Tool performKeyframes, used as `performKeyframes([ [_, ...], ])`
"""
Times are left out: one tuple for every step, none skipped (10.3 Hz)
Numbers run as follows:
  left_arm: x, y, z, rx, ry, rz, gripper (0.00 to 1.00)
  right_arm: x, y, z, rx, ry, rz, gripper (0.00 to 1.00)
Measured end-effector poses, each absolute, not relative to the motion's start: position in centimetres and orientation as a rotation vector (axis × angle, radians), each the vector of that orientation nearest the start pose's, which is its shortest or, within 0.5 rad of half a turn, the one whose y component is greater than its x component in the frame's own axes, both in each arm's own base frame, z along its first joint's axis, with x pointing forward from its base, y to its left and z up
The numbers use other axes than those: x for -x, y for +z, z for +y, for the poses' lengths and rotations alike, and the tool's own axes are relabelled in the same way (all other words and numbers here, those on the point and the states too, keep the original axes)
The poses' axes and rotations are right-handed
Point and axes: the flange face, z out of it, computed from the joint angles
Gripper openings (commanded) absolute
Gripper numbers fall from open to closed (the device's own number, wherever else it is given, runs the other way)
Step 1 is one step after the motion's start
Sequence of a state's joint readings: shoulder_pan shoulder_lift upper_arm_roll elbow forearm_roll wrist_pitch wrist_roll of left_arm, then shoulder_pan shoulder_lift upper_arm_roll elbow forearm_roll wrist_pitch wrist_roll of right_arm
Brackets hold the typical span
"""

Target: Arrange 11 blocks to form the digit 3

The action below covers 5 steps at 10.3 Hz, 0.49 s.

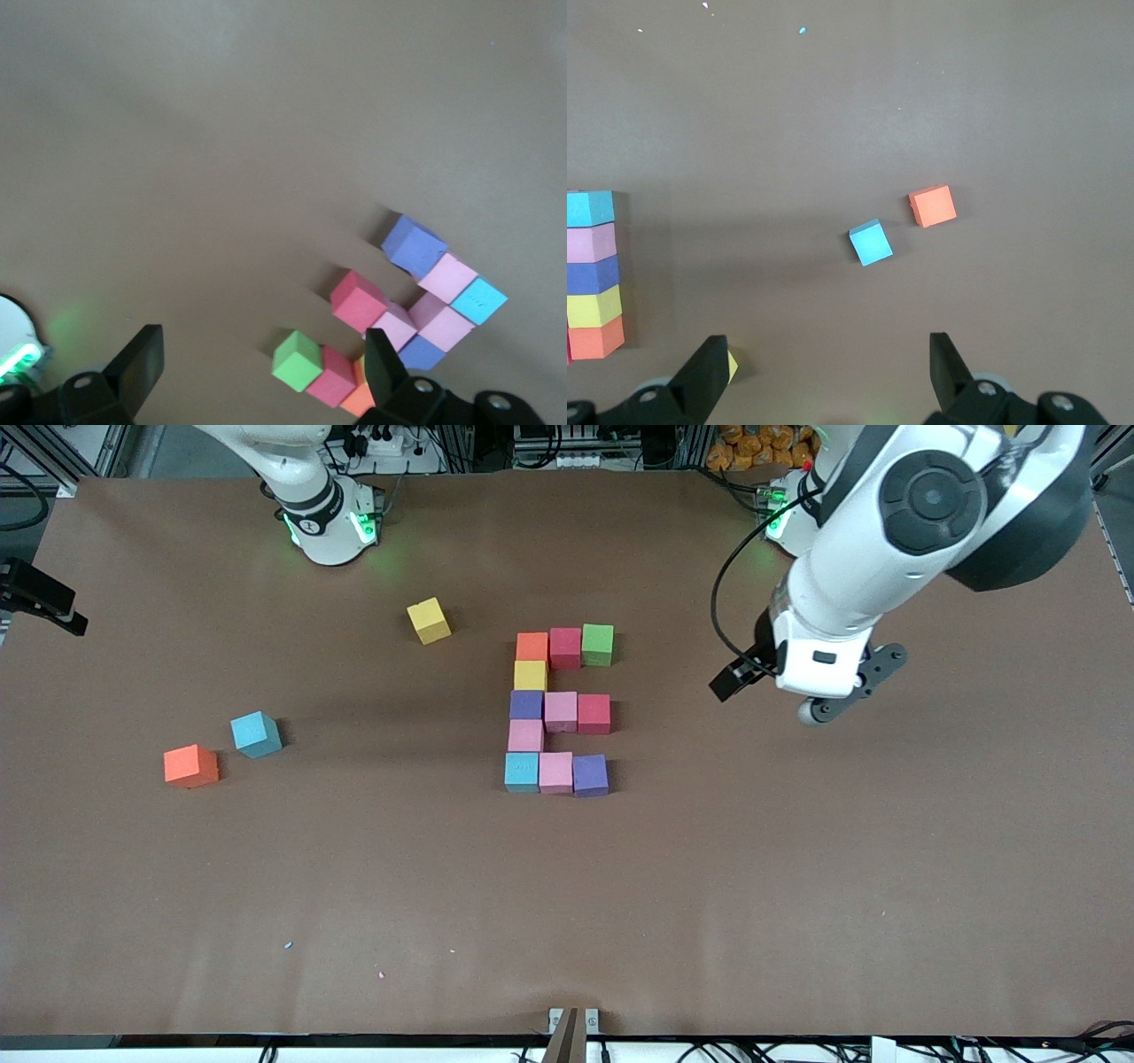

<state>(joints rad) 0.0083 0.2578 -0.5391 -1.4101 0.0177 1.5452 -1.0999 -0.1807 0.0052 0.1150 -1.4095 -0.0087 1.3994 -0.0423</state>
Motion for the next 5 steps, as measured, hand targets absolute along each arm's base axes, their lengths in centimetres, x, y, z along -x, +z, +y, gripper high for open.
performKeyframes([
  [-55.5, 57.1, -26.5, 3.039, 0.225, -0.828, 1.00, -53.5, 68.1, -3.6, 3.149, 0.028, 0.039, 1.00],
  [-55.8, 58.1, -25.0, 3.071, 0.203, -0.741, 1.00, -53.4, 68.1, -3.5, 3.149, 0.027, 0.044, 1.00],
  [-56.1, 59.6, -22.9, 3.106, 0.156, -0.635, 1.00, -53.2, 68.2, -3.6, 3.149, 0.027, 0.053, 1.00],
  [-56.1, 61.0, -20.5, 3.122, 0.121, -0.508, 1.00, -53.0, 68.3, -3.8, 3.149, 0.026, 0.061, 1.00],
  [-55.9, 62.0, -18.4, 3.126, 0.110, -0.383, 1.00, -52.8, 68.3, -3.9, 3.149, 0.028, 0.065, 1.00],
])
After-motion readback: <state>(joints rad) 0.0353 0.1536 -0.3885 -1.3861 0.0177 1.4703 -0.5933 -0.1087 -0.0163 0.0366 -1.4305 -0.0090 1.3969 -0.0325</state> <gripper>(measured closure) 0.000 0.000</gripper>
